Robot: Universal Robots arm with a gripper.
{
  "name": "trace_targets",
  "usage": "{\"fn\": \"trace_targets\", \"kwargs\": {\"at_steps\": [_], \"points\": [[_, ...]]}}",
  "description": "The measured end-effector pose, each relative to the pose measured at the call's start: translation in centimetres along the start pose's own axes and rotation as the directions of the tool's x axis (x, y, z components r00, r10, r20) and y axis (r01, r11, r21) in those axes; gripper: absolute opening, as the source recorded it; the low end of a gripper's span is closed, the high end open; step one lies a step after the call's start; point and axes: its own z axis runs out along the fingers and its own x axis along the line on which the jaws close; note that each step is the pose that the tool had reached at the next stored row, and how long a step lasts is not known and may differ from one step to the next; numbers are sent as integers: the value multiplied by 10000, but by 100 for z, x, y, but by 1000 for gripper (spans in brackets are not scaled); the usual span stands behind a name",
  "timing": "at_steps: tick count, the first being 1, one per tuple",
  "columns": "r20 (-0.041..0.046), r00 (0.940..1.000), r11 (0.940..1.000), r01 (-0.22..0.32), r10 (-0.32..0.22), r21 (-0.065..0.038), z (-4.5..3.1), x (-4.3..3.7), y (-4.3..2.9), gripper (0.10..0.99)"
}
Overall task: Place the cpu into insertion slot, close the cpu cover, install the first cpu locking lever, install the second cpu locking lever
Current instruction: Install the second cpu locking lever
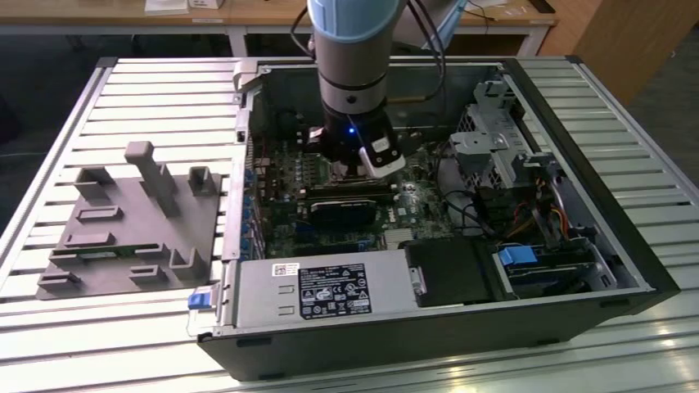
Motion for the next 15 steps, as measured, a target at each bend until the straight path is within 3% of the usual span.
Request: {"fn": "trace_targets", "kwargs": {"at_steps": [6, 15], "points": [[-30, 10000, 10000, -9, 9, 36, 25, -66, 92, 106], [-21, 10000, 10000, -2, 2, 97, 63, -42, 256, 106]]}}
